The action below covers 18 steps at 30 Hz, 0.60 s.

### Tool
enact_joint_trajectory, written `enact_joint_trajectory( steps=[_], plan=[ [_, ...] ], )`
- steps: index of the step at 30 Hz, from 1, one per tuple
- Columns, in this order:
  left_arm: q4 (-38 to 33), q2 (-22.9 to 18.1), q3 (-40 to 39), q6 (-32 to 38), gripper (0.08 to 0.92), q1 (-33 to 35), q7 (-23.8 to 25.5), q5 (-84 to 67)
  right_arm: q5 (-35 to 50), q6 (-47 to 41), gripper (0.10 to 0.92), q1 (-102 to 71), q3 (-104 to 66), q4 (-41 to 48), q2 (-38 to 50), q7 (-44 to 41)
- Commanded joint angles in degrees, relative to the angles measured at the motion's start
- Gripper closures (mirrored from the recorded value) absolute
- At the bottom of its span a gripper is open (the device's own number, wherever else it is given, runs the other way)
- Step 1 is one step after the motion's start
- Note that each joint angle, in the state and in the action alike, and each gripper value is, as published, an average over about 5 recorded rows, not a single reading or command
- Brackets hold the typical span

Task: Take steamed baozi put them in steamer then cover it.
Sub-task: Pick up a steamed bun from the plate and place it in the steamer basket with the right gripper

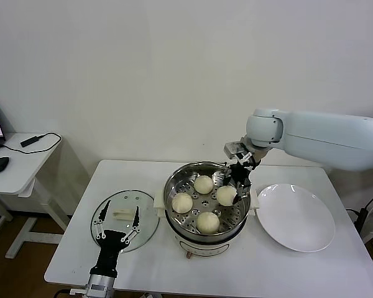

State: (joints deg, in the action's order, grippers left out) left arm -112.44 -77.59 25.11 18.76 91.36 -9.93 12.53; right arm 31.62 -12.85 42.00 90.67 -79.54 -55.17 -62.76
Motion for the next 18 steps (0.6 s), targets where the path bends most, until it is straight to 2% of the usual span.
enact_joint_trajectory(
  steps=[1, 12, 18],
  plan=[
    [0.11, -0.01, 0.04, 0.08, 0.177, 0.03, -0.04, -0.03, -1.50, -0.86, 0.347, -2.28, 1.04, 1.23, -1.47, 2.02],
    [0.18, 0.01, 0.10, 0.16, 0.177, 0.09, -0.14, -0.05, -3.00, -0.75, 0.314, -3.82, 0.55, 1.74, -1.26, 2.73],
    [-0.06, 0.00, 0.09, -0.03, 0.177, 0.07, -0.17, -0.04, -2.95, -0.52, 0.220, -3.49, -1.45, 0.89, 0.03, 2.91]
  ],
)
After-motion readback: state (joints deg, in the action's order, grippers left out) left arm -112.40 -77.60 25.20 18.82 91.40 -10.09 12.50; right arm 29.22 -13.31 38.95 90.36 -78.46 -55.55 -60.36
